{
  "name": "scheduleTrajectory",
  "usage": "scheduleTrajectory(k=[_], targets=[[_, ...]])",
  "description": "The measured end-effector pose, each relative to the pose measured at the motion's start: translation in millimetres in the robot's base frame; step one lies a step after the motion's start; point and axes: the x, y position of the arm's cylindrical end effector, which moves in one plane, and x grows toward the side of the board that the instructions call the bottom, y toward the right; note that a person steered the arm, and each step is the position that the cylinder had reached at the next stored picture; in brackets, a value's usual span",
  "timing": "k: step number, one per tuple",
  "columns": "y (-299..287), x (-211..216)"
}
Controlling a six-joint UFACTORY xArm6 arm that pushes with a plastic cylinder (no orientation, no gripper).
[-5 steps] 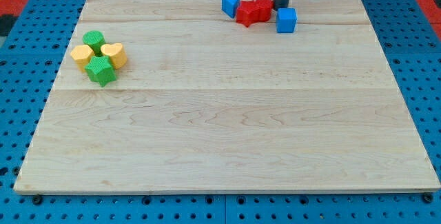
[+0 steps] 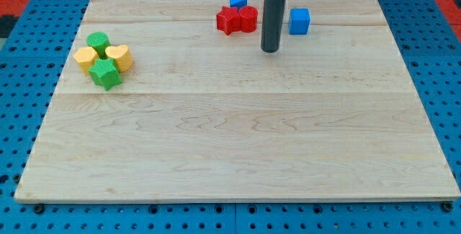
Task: Move the blue cube along with the red circle and the red star left a bit
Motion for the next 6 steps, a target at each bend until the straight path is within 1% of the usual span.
scheduleTrajectory(k=[1,2,3,5,6], targets=[[48.6,-1.4],[89.6,-12.1],[96.0,-32.0],[80.3,-72.2],[53.9,-82.3]])
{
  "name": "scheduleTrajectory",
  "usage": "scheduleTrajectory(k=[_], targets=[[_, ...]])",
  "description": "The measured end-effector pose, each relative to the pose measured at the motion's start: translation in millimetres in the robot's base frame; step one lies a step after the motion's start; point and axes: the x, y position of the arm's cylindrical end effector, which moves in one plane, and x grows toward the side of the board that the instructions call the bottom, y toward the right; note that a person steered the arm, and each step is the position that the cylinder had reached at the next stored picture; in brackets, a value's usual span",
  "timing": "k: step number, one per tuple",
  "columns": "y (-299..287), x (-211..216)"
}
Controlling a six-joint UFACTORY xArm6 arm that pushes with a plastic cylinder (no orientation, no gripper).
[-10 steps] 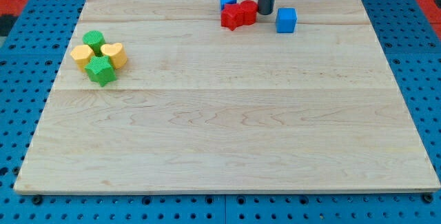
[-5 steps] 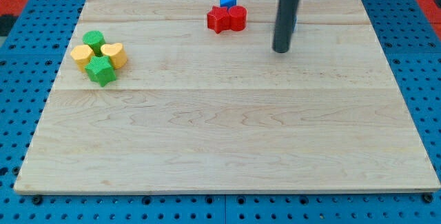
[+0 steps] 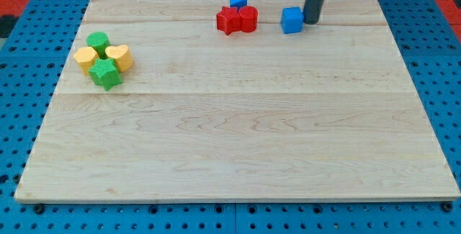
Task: Move the blue cube along with the red circle and the red star left a bit
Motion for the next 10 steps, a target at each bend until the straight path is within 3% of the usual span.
scheduleTrajectory(k=[2,3,8,9,10], targets=[[-17.0,54.8],[-16.0,60.9],[-64.2,-22.9],[-70.3,-28.3],[-30.0,-2.1]])
